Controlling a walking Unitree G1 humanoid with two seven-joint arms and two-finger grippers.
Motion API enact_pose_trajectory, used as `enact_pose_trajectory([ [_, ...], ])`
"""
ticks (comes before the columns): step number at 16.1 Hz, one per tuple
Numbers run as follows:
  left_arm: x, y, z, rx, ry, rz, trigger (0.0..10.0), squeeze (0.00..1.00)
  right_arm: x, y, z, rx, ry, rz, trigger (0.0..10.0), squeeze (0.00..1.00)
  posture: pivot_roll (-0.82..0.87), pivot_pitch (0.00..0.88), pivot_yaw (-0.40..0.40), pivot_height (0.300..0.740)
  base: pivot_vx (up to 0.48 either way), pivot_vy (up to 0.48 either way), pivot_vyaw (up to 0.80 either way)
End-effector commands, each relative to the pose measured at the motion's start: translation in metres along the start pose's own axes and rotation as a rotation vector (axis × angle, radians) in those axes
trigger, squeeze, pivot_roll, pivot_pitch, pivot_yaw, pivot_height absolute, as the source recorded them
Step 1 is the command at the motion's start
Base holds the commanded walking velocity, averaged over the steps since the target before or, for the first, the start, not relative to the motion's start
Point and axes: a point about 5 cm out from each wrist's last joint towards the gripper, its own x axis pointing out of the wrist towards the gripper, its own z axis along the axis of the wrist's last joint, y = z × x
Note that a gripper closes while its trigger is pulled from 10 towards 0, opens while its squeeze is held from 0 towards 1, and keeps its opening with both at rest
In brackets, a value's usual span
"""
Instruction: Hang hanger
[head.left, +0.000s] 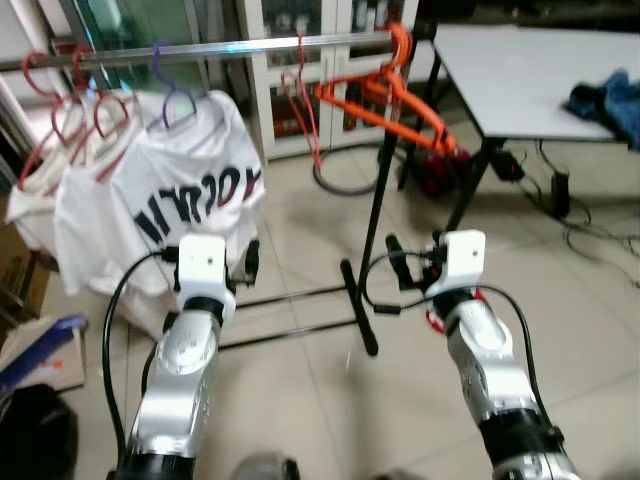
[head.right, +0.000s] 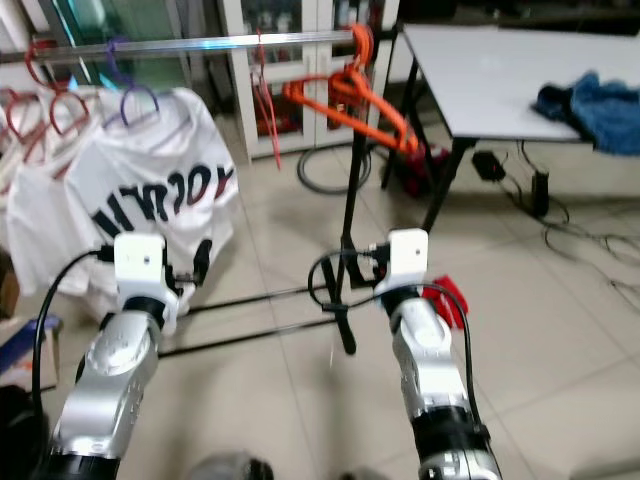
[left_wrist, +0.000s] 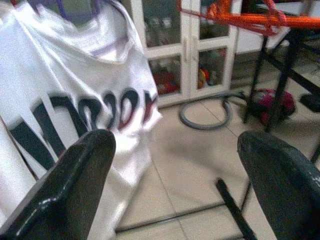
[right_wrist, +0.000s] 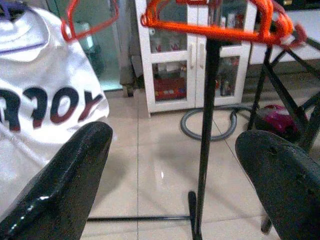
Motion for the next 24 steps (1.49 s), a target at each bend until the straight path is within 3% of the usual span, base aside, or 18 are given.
enact_pose_trajectory([
  [1,-0.004,-0.003,0.001,-0.012,-0.018,-0.017,10.0,0.0,-0.005,0.0,-0.001,0.012,-0.016,0.019,10.0,0.0,0.09,0.0,-0.002,0.74,0.0,0.0,0.0],
  [3,-0.012,-0.006,0.005,-0.04,-0.034,-0.035,10.0,0.0,-0.022,-0.007,0.002,0.007,-0.033,0.015,10.0,0.0,0.09,0.0,-0.002,0.74,0.0,0.0,0.0],
  [6,-0.032,-0.001,-0.008,0.032,0.006,-0.056,10.0,0.0,-0.038,-0.02,-0.005,-0.009,0.004,-0.023,10.0,0.0,0.08,0.0,0.002,0.74,0.0,0.0,0.0],
  [13,-0.007,0.002,0.02,0.075,-0.093,-0.026,10.0,0.0,-0.012,-0.001,0.007,-0.009,-0.037,0.027,10.0,0.0,0.1,0.0,-0.004,0.74,0.303,0.277,0.0],
  [16,-0.004,0.002,0.023,0.091,-0.106,-0.029,10.0,0.0,-0.007,0.002,0.009,-0.009,-0.041,0.033,10.0,0.0,0.11,0.0,-0.005,0.74,0.35,0.328,0.0],
  [22,0.002,-0.004,0.035,0.12,-0.159,-0.067,10.0,0.0,-0.004,0.003,0.01,-0.015,-0.052,0.032,10.0,0.0,0.11,0.0,-0.01,0.74,0.353,0.325,0.0],
  [24,0.006,-0.006,0.043,0.109,-0.178,-0.087,10.0,0.0,-0.006,0.001,0.007,-0.017,-0.039,0.022,10.0,0.0,0.11,0.0,-0.007,0.74,0.382,0.291,-0.78],
])
